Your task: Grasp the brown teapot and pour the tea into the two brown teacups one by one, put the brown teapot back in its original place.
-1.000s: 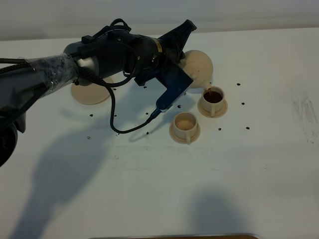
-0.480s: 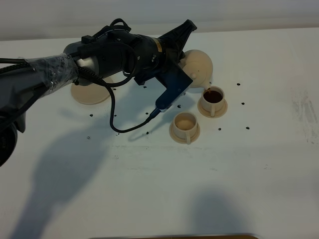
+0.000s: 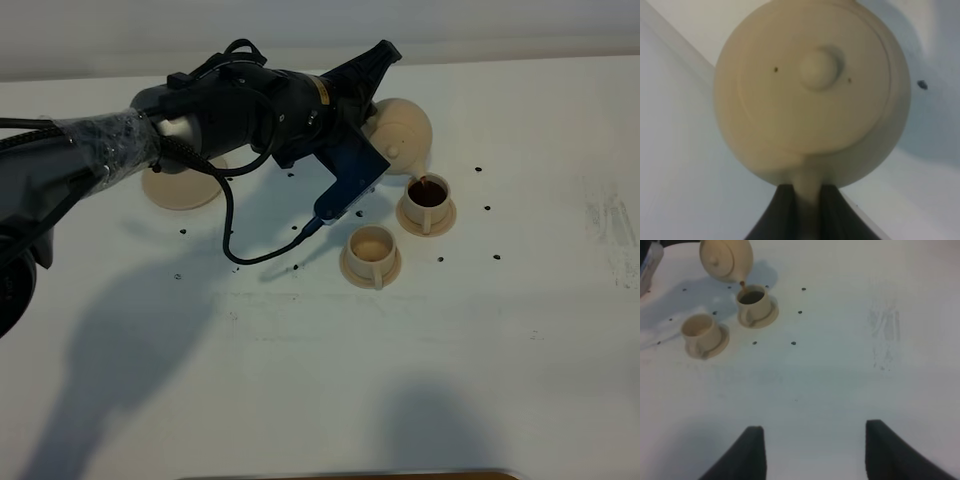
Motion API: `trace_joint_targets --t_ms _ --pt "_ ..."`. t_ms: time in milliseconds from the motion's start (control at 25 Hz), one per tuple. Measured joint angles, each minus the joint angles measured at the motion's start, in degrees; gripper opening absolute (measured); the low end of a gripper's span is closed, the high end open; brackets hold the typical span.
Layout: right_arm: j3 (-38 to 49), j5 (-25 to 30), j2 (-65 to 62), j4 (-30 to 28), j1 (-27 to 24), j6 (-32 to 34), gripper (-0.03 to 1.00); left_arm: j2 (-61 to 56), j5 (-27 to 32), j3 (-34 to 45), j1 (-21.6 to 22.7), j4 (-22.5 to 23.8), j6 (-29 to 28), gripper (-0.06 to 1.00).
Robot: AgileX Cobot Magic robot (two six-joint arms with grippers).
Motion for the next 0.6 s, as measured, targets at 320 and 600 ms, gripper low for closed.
trace_joint_targets --t_ms 320,600 --pt "0.00 0.00 0.00 0.00 0.00 0.00 0.43 0.00 0.00 0.00 0.00 -0.05 0.00 0.16" --pt "0.00 0.00 0.00 0.00 0.00 0.00 0.43 0.00 -0.05 0.00 0.00 -0.27 -0.24 0.16"
